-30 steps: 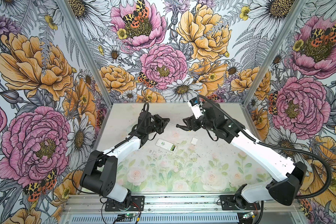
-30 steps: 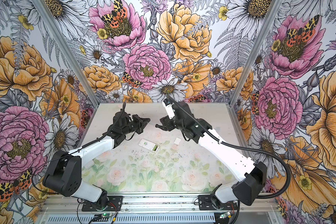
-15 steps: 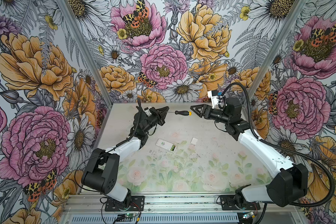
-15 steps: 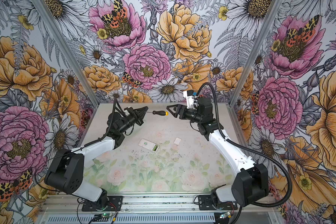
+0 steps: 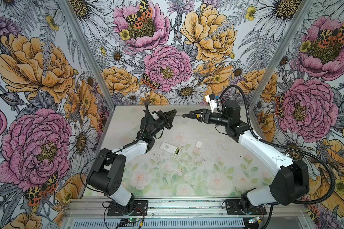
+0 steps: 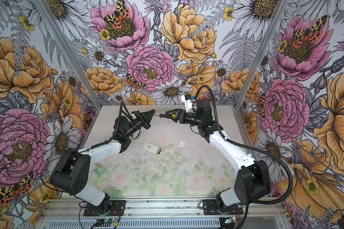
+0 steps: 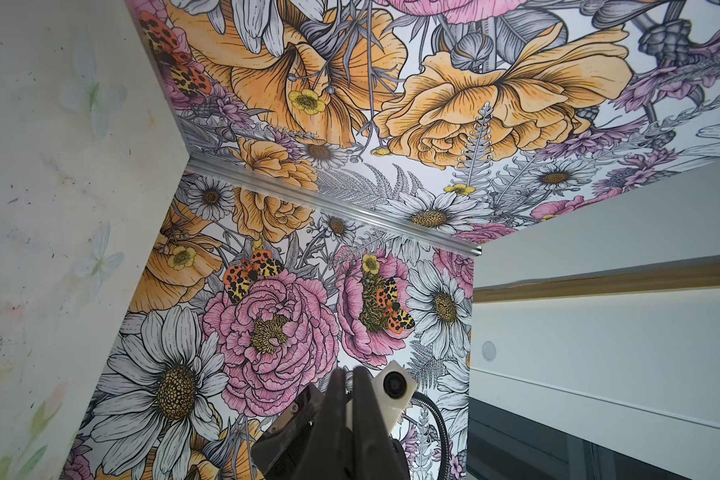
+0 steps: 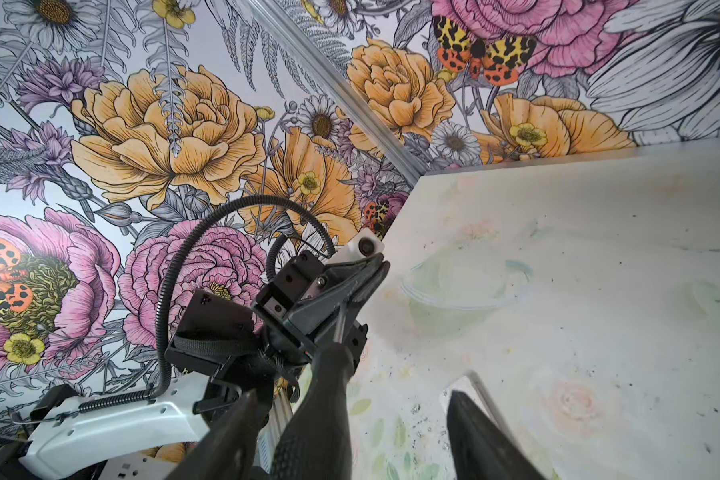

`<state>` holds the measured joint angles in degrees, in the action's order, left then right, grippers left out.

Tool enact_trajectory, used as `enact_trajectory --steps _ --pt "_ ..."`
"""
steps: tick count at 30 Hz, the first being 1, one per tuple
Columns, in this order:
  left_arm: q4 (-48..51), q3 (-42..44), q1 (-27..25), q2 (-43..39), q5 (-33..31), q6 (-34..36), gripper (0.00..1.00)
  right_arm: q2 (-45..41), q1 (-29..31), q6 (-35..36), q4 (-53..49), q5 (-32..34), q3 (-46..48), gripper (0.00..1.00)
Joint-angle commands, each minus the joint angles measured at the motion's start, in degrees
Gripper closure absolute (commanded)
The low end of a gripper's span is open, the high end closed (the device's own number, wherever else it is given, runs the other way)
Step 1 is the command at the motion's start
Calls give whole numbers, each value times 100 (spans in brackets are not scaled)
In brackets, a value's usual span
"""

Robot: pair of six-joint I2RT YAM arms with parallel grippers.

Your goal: Unload the batteries from the remote control

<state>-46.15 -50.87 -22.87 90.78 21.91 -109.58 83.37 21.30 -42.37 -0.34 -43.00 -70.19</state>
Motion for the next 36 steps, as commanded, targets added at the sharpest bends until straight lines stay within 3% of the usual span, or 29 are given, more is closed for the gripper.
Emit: enact_trajectory --steps 1,7,16,25,28,30,31,34,36 --pt "-188 -57 -46 -4 -125 18 100 35 86 220 -112 124 -267 28" --pt "-108 -57 -81 -8 -131 77 100 91 204 211 -107 265 -315 30" --pt "-89 -72 -142 27 -140 90 100 229 294 62 34 574 -341 42" --pt "-113 -6 -200 51 -185 110 100 294 334 -84 174 629 -309 65" --pt "-140 25 -217 49 -166 145 100 289 340 -155 175 620 -306 80" --pt "-104 46 -218 36 -114 213 100 296 341 -194 200 600 -318 96" --pt "-54 64 -196 5 -85 285 89 295 340 -218 180 592 -334 100" --pt "453 56 -73 -220 90 663 43 239 334 -214 -94 716 -416 100" --pt "969 13 125 -449 209 1134 27 121 339 -123 -348 878 -451 100"
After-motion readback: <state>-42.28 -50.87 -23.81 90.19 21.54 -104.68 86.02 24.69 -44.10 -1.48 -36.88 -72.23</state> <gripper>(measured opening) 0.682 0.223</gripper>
